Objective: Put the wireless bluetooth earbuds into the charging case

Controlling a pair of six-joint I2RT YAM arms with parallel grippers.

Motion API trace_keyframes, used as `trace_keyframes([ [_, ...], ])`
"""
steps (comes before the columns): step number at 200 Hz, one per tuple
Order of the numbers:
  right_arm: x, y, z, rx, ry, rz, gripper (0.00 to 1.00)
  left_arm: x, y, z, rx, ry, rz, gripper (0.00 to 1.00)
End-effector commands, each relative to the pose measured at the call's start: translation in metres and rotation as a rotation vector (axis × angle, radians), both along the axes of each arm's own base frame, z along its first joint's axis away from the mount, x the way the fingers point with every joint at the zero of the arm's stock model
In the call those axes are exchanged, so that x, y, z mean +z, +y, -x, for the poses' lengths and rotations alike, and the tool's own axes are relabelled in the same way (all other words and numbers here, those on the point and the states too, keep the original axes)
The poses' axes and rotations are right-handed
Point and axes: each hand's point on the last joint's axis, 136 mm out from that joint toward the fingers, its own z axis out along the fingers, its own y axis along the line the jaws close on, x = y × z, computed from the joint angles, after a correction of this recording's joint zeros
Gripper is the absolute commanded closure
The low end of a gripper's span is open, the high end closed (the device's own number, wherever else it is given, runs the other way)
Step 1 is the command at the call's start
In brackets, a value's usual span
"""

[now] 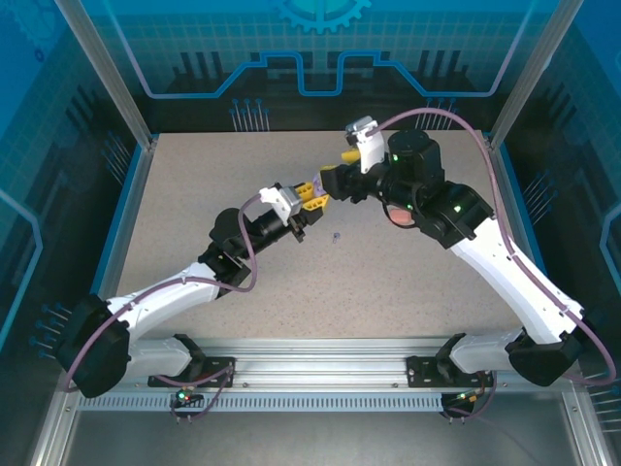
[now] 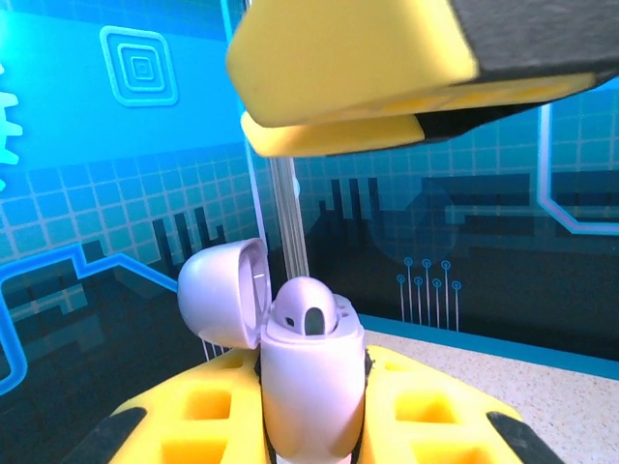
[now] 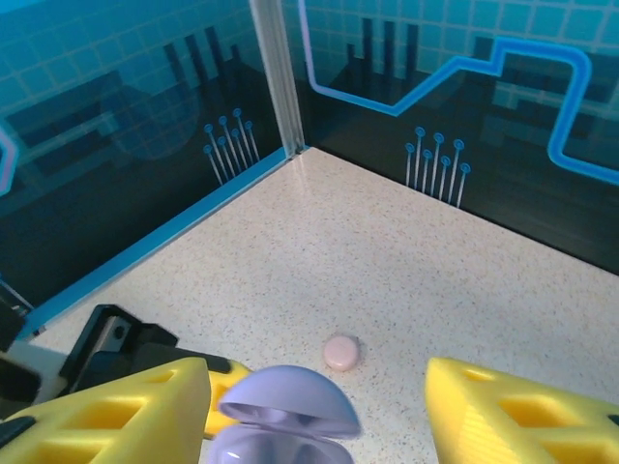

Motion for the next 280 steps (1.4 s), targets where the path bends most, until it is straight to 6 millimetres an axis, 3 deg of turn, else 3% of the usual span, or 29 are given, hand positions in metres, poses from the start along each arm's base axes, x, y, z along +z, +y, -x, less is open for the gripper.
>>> trace_keyframes([
  [1, 0.016, -0.024, -0.001, -0.094, 0.044, -0.104, 0.37, 0.010, 0.005, -0.003, 0.038, -0.026, 0.053, 1.00],
  [55, -0.022, -0.067, -0.021, -0.301, 0.215, -0.162, 0.33, 0.007, 0.018, -0.011, 0.106, -0.020, 0.071, 1.00],
  [120, -0.098, -0.083, -0.036, -0.446, 0.417, -0.089, 0.32, 0.003, 0.048, -0.014, 0.152, 0.031, 0.156, 1.00],
  [207, -0.218, -0.073, -0.056, -0.577, 0.754, 0.137, 0.34, -0.008, 0.088, -0.011, 0.208, 0.103, 0.254, 1.00],
  [252, -0.277, -0.053, -0.065, -0.628, 0.894, 0.209, 0.35, -0.017, 0.095, -0.013, 0.200, 0.143, 0.273, 1.00],
  [280, -0.303, -0.039, -0.069, -0.653, 0.961, 0.225, 0.36, -0.022, 0.092, -0.013, 0.170, 0.165, 0.254, 1.00],
])
